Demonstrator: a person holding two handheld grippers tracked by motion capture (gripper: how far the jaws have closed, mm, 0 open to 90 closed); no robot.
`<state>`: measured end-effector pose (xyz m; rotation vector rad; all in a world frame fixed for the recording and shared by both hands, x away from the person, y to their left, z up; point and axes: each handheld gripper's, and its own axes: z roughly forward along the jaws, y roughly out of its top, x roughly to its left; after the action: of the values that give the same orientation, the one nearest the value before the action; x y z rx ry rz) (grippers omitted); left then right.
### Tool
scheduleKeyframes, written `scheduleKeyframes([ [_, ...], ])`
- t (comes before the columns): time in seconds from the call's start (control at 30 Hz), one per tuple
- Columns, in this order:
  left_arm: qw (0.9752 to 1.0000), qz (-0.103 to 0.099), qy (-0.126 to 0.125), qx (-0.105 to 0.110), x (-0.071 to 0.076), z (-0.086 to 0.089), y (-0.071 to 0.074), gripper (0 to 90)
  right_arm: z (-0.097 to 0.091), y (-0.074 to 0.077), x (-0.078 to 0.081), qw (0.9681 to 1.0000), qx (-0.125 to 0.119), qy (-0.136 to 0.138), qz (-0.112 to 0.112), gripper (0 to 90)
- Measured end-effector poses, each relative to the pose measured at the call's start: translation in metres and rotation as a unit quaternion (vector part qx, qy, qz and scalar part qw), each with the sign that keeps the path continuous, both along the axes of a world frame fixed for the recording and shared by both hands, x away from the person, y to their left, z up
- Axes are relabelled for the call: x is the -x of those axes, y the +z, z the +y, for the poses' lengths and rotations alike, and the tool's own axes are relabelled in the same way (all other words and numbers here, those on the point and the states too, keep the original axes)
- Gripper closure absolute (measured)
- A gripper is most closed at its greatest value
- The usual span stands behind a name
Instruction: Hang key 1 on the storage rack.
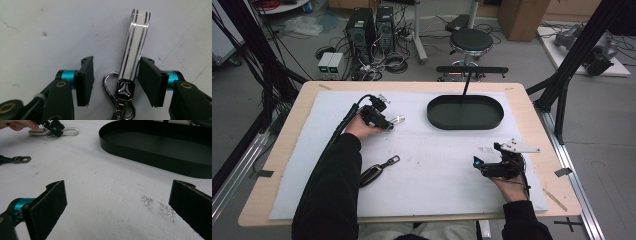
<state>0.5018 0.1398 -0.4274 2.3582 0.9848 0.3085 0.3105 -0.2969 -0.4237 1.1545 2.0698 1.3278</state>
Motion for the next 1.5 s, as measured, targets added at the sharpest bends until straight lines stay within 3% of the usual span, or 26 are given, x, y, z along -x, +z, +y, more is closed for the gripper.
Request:
scheduleKeyframes([
  [0.03,1.0000,0.000,-0.003,0.000,0.000,0.000,0.000,55.2,0.000,0.000,0.000,1.0000,0.000,0.000,0.000,0.9],
  [0.07,1.0000,-0.002,-0.004,0.002,0.000,0.000,0.000,55.2,0.000,0.000,0.000,1.0000,0.000,0.000,0.000,0.9],
  [0.17,0.9999,0.003,0.000,0.011,0.000,0.000,0.000,70.1,0.000,0.000,0.000,1.0000,0.001,0.002,-0.001,0.9],
  [0.53,0.9999,-0.003,-0.008,0.008,0.002,-0.002,0.001,75.2,0.000,0.000,0.001,1.0000,0.004,0.002,-0.004,0.9],
  [0.63,0.9999,-0.010,-0.012,-0.007,0.003,-0.001,0.005,75.3,0.000,0.000,0.001,1.0000,0.003,0.002,-0.004,0.9],
  [0.73,0.9999,-0.015,-0.008,-0.003,0.004,0.001,0.009,75.3,0.001,-0.001,0.002,1.0000,0.004,0.003,-0.001,0.9],
  [0.8,0.9998,-0.018,-0.011,0.001,0.005,0.004,0.015,75.4,0.002,-0.001,0.002,1.0000,0.007,0.006,-0.003,0.9],
  [0.9,0.9989,-0.041,-0.012,0.019,0.010,0.009,0.031,75.5,0.002,-0.001,0.002,1.0000,0.004,0.003,-0.005,0.9],
  [0.97,0.9977,-0.054,-0.011,0.040,0.013,0.015,0.044,75.6,0.002,0.000,0.003,1.0000,0.002,0.004,-0.005,0.9],
  [1.07,0.9952,-0.081,-0.003,0.055,0.019,0.023,0.065,75.7,0.002,0.000,0.002,1.0000,-0.001,0.004,-0.006,0.9],
  [1.5,0.9899,-0.119,0.009,0.076,0.030,0.030,0.104,75.7,0.001,0.000,0.002,0.9999,-0.001,0.004,-0.009,0.9],
])
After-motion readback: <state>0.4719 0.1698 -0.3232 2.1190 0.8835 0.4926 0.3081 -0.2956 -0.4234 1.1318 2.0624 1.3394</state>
